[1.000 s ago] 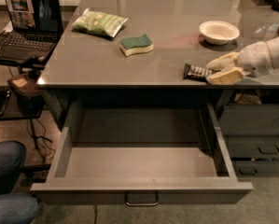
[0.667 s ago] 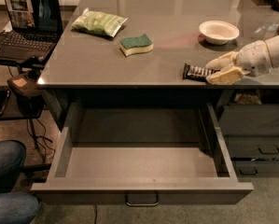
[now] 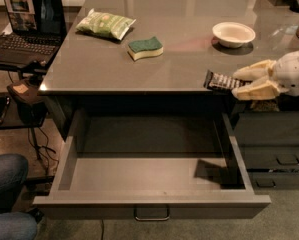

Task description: Place rxbar chocolate into top drawer

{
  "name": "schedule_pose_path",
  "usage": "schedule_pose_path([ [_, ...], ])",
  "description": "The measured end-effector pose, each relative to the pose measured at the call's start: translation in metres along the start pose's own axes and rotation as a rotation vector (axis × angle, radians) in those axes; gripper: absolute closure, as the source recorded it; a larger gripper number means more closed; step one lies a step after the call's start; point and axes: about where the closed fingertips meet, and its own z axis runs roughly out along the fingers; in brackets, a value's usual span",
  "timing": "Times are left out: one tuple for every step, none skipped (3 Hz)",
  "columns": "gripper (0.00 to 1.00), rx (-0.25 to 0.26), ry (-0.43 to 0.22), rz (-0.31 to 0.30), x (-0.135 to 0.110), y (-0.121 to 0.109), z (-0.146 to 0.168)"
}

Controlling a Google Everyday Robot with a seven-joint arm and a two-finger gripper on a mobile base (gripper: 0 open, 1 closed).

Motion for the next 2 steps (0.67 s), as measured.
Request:
schedule_pose_path([
  [1.0,-0.008,0.002,0.007,0.005,0.001,0.002],
  [1.0,0.011,0.014,-0.006,0.011,0.01,0.022],
])
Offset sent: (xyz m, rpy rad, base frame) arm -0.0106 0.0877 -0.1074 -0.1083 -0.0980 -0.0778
